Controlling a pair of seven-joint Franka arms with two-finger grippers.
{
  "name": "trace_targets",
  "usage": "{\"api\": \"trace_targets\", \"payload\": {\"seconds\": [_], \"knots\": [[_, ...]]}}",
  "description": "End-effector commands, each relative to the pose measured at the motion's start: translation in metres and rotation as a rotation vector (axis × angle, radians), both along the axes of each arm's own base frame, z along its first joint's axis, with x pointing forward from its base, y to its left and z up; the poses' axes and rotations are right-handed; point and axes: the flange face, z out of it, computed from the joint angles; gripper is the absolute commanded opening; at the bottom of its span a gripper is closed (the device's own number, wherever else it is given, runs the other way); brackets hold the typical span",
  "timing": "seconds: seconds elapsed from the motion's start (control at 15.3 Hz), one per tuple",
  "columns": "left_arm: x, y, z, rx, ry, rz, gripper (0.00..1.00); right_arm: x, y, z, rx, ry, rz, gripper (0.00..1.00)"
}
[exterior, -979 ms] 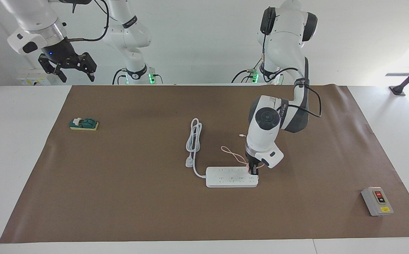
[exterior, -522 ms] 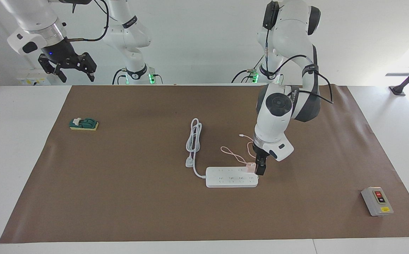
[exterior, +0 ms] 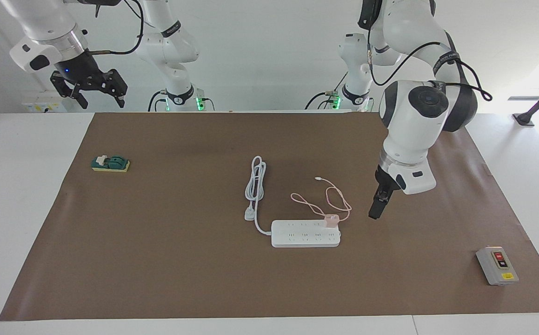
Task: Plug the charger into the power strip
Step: 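Open the left gripper and pull it back from the charger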
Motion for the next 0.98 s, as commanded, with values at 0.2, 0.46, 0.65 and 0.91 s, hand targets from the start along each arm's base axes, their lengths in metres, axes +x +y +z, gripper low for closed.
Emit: {"api": "trace_targets", "payload": {"seconds": [0.2, 0.46, 0.65, 0.91], "knots": [[0.001, 0.09, 0.041, 0.056, 0.019, -0.353, 1.0, -0.003, 0.001, 0.0, -0.018, -0.003, 0.009, 1.0], [-0.028, 0.131, 0.092, 0.07, 0.042, -0.513, 1.0, -0.003, 0.001, 0.0, -0.018, -0.003, 0.009, 1.0], [-0.056, 0.13, 0.131, 0.062, 0.041, -0.572, 1.0, -0.003, 0.001, 0.0, -0.018, -0.003, 0.009, 1.0], [-0.072, 0.105, 0.142, 0.057, 0.03, -0.632, 1.0, -0.003, -0.001, 0.0, -0.018, -0.003, 0.007, 1.0]]}}
